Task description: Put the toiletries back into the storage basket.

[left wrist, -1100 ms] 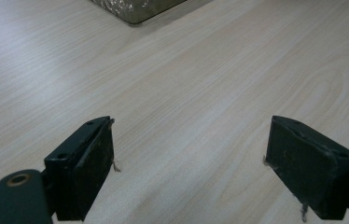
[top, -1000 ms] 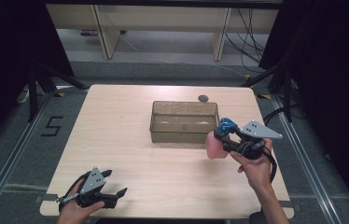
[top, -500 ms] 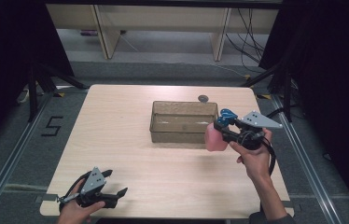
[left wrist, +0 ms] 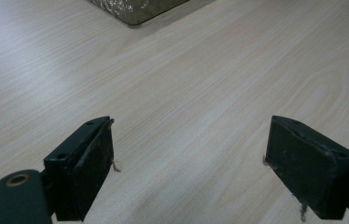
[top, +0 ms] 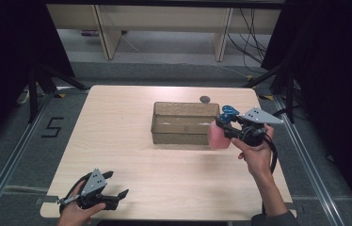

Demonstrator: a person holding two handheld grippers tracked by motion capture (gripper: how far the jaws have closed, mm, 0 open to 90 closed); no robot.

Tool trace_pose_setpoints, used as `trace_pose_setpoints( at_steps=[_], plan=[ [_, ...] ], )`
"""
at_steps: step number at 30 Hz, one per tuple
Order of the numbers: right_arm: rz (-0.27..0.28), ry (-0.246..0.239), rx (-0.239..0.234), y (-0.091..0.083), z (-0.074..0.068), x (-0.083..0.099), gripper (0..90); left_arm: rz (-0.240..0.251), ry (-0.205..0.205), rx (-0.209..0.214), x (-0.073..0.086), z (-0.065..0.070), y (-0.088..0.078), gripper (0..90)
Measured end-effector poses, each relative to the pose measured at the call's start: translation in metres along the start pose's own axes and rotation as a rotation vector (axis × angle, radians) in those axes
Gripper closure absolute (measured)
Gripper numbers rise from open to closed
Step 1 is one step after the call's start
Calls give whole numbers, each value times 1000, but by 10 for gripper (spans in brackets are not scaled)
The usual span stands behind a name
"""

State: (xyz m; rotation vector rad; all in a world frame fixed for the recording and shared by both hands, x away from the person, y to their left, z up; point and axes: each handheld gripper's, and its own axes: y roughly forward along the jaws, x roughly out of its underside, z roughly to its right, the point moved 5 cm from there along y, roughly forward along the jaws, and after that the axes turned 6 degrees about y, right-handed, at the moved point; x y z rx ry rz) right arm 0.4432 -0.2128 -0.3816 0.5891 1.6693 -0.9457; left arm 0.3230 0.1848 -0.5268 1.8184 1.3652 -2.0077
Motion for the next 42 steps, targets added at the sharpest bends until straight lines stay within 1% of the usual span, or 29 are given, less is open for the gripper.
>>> trace_pose_setpoints(
  at_steps=[1,2,5,6,7,8,9,12,13,14,15,16,17,18,19,22,23,24,25,26,28,30,32,33,36,38,39,40,42],
  plan=[
    [-16,8,-5,0,0,-1,537,6,-10,3,0,1,0,148],
    [3,-14,-2,1,2,-4,537,5,-20,-3,0,2,0,148],
    [4,11,-11,6,2,-10,537,8,-13,4,-1,1,0,148],
    [-9,21,-7,6,2,-10,537,9,-13,5,0,1,0,148],
    [3,15,-8,8,4,-12,537,9,-15,6,0,1,0,148],
    [1,24,3,9,5,-13,537,11,-21,4,0,2,0,148],
    [-10,30,-15,12,4,-13,537,5,-18,3,0,1,-1,148],
    [-13,14,1,15,5,-16,537,-2,-17,0,0,1,-1,148],
    [-1,5,2,19,6,-18,537,10,-19,3,0,1,0,148],
    [-1,5,2,19,6,-18,537,10,-19,3,0,1,0,148],
    [-10,28,-10,22,5,-20,537,16,-24,5,-1,1,0,148],
    [-10,28,-10,22,5,-20,537,16,-24,5,-1,1,0,148],
    [-6,15,1,22,6,-21,537,7,-7,1,0,-1,-1,148],
    [-9,14,7,26,7,-24,537,13,-19,5,0,1,-1,148],
    [-18,26,4,27,6,-24,537,11,-18,6,0,1,-1,148],
    [-9,26,10,31,7,-27,537,13,-18,5,-1,1,-1,148],
    [-13,12,8,34,9,-29,537,15,-24,7,0,1,0,148],
    [-14,20,13,35,9,-28,537,14,-24,8,0,2,0,148],
    [-10,0,11,38,10,-29,537,14,-25,8,0,2,0,148],
    [-20,17,11,39,9,-28,537,9,-19,7,0,1,-1,148],
    [-20,17,11,41,10,-28,537,11,-15,6,-1,1,-1,148],
    [-22,3,15,47,12,-29,537,10,-14,8,0,1,-1,148],
    [-36,15,21,48,12,-28,537,11,-17,6,0,1,-1,148],
    [-27,19,27,51,12,-29,537,11,-15,6,-1,1,-1,148],
    [-32,5,29,55,15,-31,537,12,-16,6,0,1,-1,148],
    [-26,14,22,58,14,-31,537,13,-15,5,-1,1,-1,148],
    [-34,12,30,59,15,-31,537,11,-14,9,-1,0,-1,148],
    [-39,25,35,62,16,-30,537,11,-15,9,0,1,-1,148],
    [-36,13,30,64,17,-30,537,11,-15,9,0,1,-1,148]
  ],
)
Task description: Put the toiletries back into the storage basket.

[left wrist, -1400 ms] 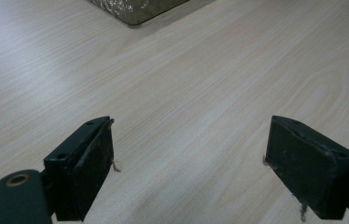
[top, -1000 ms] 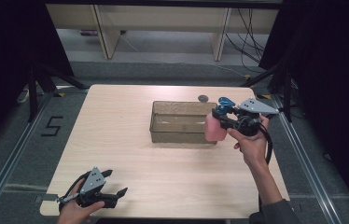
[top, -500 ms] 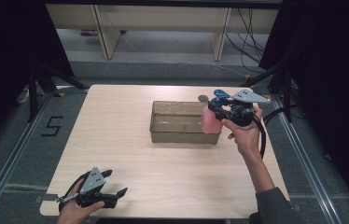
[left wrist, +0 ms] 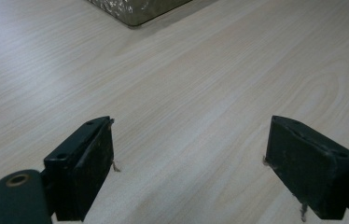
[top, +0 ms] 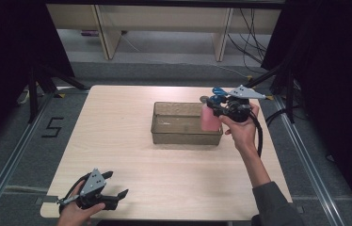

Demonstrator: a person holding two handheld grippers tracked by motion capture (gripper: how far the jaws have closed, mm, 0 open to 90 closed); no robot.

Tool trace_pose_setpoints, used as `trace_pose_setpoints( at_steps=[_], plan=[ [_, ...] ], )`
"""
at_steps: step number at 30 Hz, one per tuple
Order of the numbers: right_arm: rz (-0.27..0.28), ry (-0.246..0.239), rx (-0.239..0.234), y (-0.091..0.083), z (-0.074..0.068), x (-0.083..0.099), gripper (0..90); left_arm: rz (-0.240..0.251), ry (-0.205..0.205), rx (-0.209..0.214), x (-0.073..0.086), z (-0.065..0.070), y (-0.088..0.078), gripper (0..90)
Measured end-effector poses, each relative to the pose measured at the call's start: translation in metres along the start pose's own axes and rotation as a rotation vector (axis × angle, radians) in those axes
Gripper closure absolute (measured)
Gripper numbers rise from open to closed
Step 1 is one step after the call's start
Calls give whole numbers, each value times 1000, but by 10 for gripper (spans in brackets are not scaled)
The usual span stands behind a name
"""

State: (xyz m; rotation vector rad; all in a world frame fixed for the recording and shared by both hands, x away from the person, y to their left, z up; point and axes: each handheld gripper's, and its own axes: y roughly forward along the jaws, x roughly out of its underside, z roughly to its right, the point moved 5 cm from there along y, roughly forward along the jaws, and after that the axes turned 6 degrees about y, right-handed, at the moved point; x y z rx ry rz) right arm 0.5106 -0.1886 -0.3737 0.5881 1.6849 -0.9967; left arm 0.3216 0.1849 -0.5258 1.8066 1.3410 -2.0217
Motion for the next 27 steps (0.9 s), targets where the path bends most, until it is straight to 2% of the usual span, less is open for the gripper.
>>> trace_pose_setpoints(
  at_steps=[1,6,7,10,11,14,15,17,18,20,24,26,27],
  plan=[
    [-6,16,12,3,1,1,537,3,0,-1,0,0,0,148],
    [-1,11,26,8,5,3,537,2,0,-1,0,0,0,148],
    [-17,26,23,9,5,4,537,4,-1,-4,-1,0,0,148],
    [-19,36,33,13,9,6,537,4,0,-3,0,0,0,148],
    [-19,36,33,13,9,6,537,-2,9,-5,0,-1,0,148],
    [-25,37,41,16,11,8,537,3,2,-8,-1,0,0,148],
    [-26,22,45,17,12,9,537,10,-6,-2,-1,0,0,148],
    [-25,27,41,19,13,11,537,-1,3,-9,0,0,0,148],
    [-26,10,47,21,16,12,537,2,2,-8,-1,0,0,148],
    [-34,31,44,22,15,15,537,4,0,-7,-1,0,0,148],
    [-43,27,53,24,18,18,537,7,-3,-7,-1,0,0,148],
    [-44,41,51,26,17,20,537,7,-1,-4,-1,0,0,148],
    [-33,35,58,27,18,20,537,2,-3,-5,0,0,0,148]
  ],
)
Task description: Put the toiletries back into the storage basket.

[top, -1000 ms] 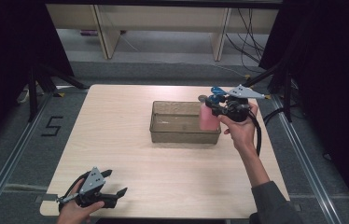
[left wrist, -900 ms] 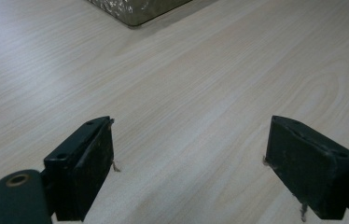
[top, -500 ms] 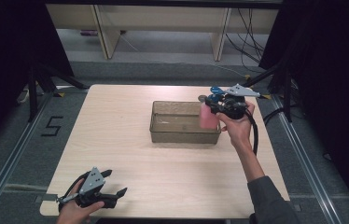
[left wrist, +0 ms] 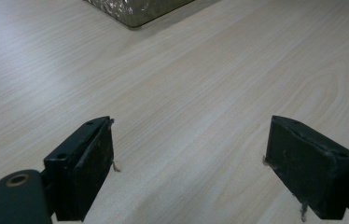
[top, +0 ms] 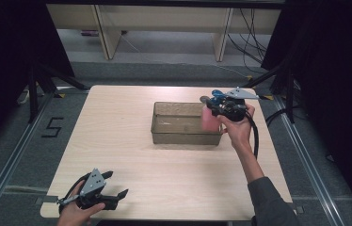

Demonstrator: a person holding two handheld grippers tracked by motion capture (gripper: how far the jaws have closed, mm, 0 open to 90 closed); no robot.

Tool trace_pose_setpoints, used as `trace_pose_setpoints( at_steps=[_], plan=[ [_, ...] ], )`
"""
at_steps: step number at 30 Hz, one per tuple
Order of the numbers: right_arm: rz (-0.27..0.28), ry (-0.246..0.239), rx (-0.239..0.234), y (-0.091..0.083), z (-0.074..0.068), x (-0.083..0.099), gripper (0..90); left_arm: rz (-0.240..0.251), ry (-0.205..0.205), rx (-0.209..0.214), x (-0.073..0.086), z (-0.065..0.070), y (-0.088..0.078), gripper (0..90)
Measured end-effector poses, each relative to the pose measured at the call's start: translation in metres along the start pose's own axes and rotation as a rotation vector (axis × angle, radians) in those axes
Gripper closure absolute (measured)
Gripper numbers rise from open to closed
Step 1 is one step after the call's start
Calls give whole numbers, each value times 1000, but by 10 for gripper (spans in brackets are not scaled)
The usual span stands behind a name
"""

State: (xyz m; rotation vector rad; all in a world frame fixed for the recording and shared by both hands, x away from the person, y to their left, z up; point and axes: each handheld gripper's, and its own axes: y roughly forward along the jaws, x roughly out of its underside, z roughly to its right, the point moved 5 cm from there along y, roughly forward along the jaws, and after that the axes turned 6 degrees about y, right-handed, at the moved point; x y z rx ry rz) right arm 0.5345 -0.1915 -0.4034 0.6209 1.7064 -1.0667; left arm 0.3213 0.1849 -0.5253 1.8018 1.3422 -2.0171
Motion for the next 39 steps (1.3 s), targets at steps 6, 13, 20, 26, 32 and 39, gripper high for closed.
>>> trace_pose_setpoints(
  at_steps=[6,13,20,26,32,39],
  plan=[
    [-19,-10,-11,1,2,7,537,8,-6,5,0,1,1,148],
    [-25,-35,-7,4,7,17,537,7,-5,3,0,0,1,148],
    [-41,-16,-10,5,8,28,537,7,-2,1,-1,0,1,148],
    [-60,-22,-5,6,10,37,537,-3,5,7,0,-1,1,148],
    [-66,-28,3,7,12,43,537,0,6,-1,0,-1,1,148],
    [-72,-8,-4,9,11,49,537,-13,12,-3,1,-1,-1,148]
  ],
)
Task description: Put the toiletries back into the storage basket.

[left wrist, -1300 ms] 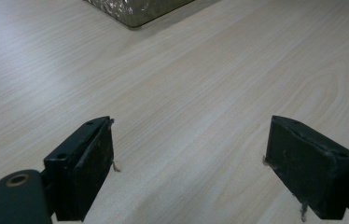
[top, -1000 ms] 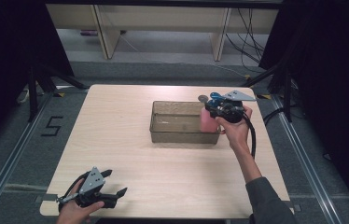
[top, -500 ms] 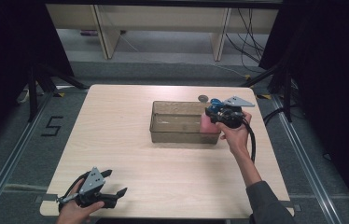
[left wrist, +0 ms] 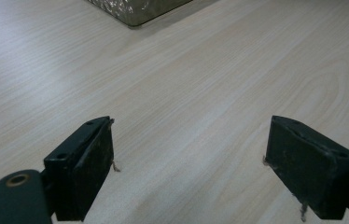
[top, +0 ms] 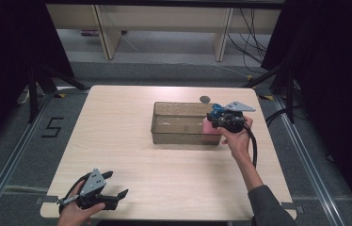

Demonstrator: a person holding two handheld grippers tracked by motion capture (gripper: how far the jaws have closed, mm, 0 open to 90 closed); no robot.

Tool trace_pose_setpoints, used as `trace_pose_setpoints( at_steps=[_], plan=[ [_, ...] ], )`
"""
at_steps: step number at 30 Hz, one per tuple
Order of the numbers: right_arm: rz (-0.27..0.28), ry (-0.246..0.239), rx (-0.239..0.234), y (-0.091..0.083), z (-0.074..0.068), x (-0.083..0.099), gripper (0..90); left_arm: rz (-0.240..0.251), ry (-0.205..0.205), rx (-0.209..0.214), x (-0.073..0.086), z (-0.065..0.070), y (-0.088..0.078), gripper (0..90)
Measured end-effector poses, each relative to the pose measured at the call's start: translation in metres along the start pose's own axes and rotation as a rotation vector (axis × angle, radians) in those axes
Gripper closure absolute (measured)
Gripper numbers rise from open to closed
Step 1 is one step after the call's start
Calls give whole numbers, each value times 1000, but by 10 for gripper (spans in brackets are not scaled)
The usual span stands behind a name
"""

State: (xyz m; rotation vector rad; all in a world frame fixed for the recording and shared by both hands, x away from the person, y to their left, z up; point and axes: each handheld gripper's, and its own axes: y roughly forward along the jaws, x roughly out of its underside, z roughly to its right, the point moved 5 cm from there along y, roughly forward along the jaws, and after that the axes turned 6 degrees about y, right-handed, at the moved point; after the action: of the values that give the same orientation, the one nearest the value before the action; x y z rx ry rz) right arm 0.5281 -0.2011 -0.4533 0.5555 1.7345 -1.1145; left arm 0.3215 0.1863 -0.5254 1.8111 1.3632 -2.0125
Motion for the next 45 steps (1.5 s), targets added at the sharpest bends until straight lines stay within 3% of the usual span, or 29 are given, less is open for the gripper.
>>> trace_pose_setpoints(
  at_steps=[2,6,8,10,11,12,13,14,15,16,18,21,22,24,25,28,30,31,32,33,34,35,45],
  plan=[
    [-2,23,3,-1,-2,2,537,9,-11,2,-1,0,1,148],
    [-10,20,-6,-1,-2,4,537,9,-11,4,0,1,1,148],
    [-1,-2,1,-1,-2,4,537,11,-9,3,-1,1,1,148],
    [-7,7,-5,-1,-3,4,536,10,-9,4,-1,1,1,148],
    [-19,-24,5,-1,-1,4,534,6,-11,1,0,1,0,148],
    [-19,-24,5,-1,-1,4,534,11,-13,1,0,2,0,148],
    [-12,21,2,-1,-4,5,510,11,-16,1,-1,2,0,148],
    [-12,21,2,-1,-4,5,510,11,-10,1,-1,2,1,148],
    [4,3,12,1,-2,4,422,17,-14,9,-1,3,1,148],
    [4,35,10,-1,-2,3,384,13,-11,7,0,3,1,148],
    [21,41,11,-3,0,1,345,12,-9,8,0,2,1,148],
    [52,98,3,-13,1,-3,268,12,-5,8,0,2,2,148],
    [44,111,11,-15,0,-3,263,11,-5,4,0,2,1,148],
    [50,88,9,-17,2,-3,262,11,-5,4,0,2,2,148],
    [49,126,4,-22,0,-2,242,10,-3,4,0,2,2,148],
    [47,114,18,-25,2,-1,227,11,-6,4,0,2,2,148],
    [55,145,3,-27,1,0,218,13,-3,9,0,1,2,148],
    [59,119,5,-30,3,0,209,14,-1,9,0,1,2,148],
    [55,149,6,-32,1,0,206,14,-1,9,0,1,2,148],
    [55,149,6,-32,1,0,206,14,-1,6,0,1,2,148],
    [70,111,11,-32,3,0,206,13,-1,6,0,1,2,148],
    [54,141,10,-34,1,1,203,12,-3,6,0,2,2,148],
    [65,138,4,-45,-2,6,198,15,-7,6,-1,1,2,148]
  ],
)
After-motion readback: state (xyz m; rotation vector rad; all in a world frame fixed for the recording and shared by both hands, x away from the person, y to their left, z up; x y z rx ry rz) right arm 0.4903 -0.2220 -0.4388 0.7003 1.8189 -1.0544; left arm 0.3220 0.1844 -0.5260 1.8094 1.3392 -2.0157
